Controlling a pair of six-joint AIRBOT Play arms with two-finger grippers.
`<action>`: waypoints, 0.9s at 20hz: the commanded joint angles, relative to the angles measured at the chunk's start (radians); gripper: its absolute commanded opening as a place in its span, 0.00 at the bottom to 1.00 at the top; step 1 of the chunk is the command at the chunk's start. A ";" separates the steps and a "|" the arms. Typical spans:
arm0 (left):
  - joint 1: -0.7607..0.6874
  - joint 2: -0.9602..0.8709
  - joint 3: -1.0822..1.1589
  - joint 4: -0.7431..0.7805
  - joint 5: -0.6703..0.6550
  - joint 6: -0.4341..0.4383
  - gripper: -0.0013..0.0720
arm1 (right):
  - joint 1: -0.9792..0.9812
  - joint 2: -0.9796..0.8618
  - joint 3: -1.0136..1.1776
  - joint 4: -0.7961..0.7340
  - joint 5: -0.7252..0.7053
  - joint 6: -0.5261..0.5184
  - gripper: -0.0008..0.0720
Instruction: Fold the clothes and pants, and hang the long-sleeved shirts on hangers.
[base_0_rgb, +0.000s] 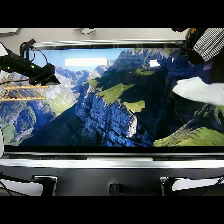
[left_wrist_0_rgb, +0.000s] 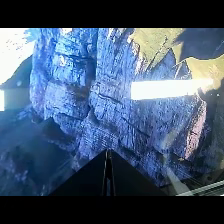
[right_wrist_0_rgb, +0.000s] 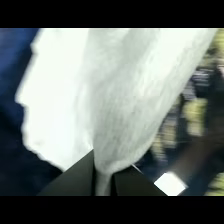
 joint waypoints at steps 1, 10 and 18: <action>-0.001 0.000 0.000 0.000 0.000 0.000 0.05 | -0.034 0.010 -0.021 -0.323 0.103 0.085 0.05; -0.001 0.000 0.000 0.000 0.000 0.000 0.05 | -0.033 0.151 -0.419 -0.510 0.161 0.210 0.05; -0.001 0.000 0.000 0.000 0.001 0.000 0.05 | -0.033 0.263 -0.660 -0.593 0.185 0.269 0.05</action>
